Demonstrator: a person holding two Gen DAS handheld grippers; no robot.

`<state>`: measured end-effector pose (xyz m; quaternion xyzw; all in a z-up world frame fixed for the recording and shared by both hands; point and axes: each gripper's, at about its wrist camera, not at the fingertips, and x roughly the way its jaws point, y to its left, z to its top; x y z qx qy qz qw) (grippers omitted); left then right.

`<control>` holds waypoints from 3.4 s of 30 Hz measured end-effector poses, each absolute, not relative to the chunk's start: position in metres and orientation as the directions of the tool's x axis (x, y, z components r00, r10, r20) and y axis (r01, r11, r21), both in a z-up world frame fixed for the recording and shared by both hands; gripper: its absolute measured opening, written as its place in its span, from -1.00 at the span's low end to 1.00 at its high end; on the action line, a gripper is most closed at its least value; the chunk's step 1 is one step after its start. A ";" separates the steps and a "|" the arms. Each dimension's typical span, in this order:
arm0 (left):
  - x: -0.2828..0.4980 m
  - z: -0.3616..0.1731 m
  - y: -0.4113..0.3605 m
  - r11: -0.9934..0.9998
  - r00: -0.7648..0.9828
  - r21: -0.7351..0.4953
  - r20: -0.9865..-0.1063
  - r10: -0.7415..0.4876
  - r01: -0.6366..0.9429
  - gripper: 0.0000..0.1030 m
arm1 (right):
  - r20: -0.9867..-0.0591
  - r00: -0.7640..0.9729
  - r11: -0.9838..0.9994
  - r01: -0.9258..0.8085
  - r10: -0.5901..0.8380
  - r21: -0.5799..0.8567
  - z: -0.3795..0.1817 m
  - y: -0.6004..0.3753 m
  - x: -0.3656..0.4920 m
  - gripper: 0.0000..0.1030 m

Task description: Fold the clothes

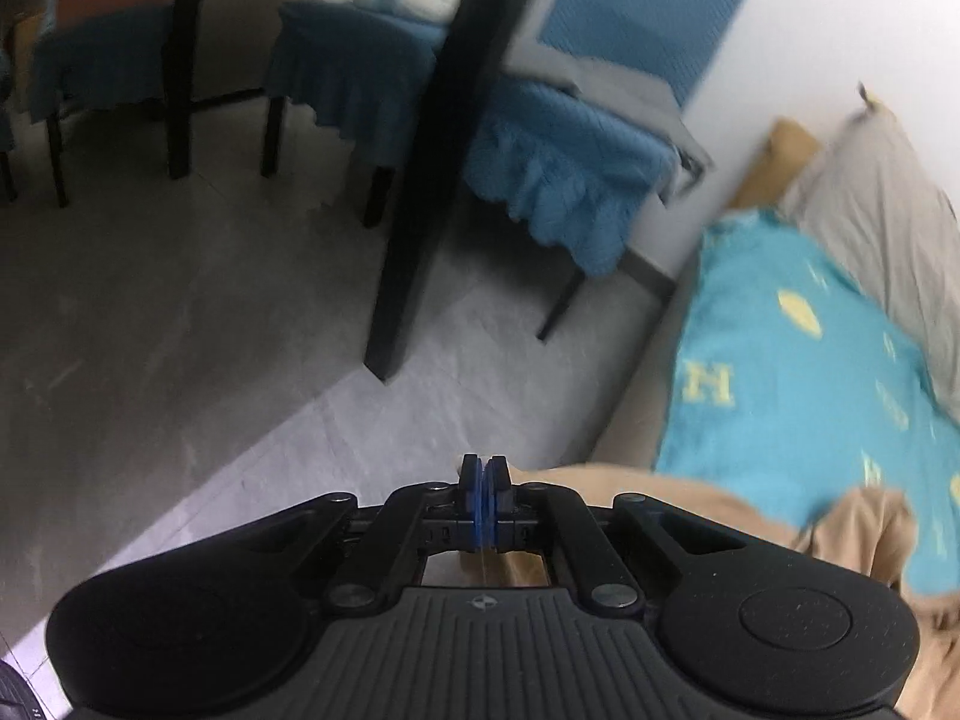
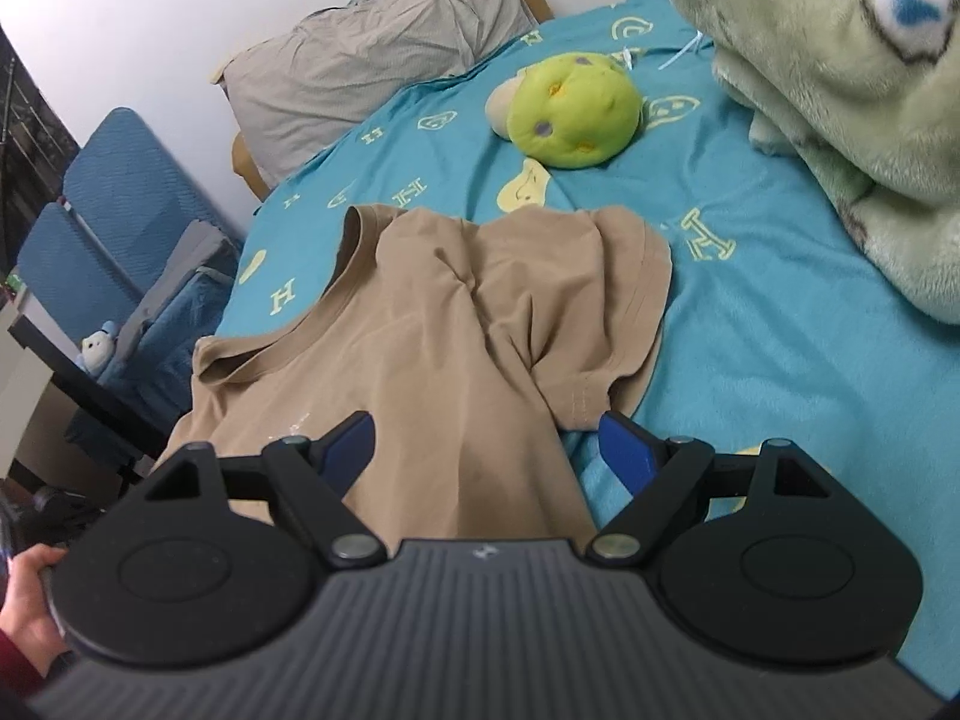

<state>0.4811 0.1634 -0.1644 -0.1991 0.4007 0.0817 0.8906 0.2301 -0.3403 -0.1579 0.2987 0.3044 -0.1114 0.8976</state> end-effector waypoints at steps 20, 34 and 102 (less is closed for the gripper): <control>0.169 -0.124 0.120 0.968 0.130 -0.251 -0.960 -0.248 -0.005 0.22 | -0.536 0.844 0.812 0.337 -0.036 0.476 -0.113 -0.341 0.178 0.61; 0.113 -0.120 0.090 0.972 0.020 -0.141 -0.989 -0.147 0.189 -0.91 | -0.527 0.846 0.845 0.337 -0.079 0.415 -0.094 -0.329 0.139 0.61; 0.174 -0.102 0.022 0.951 0.703 -0.202 -0.641 -0.308 0.233 0.99 | -0.586 0.782 0.614 0.574 -0.213 0.542 -0.164 -0.482 0.245 -0.68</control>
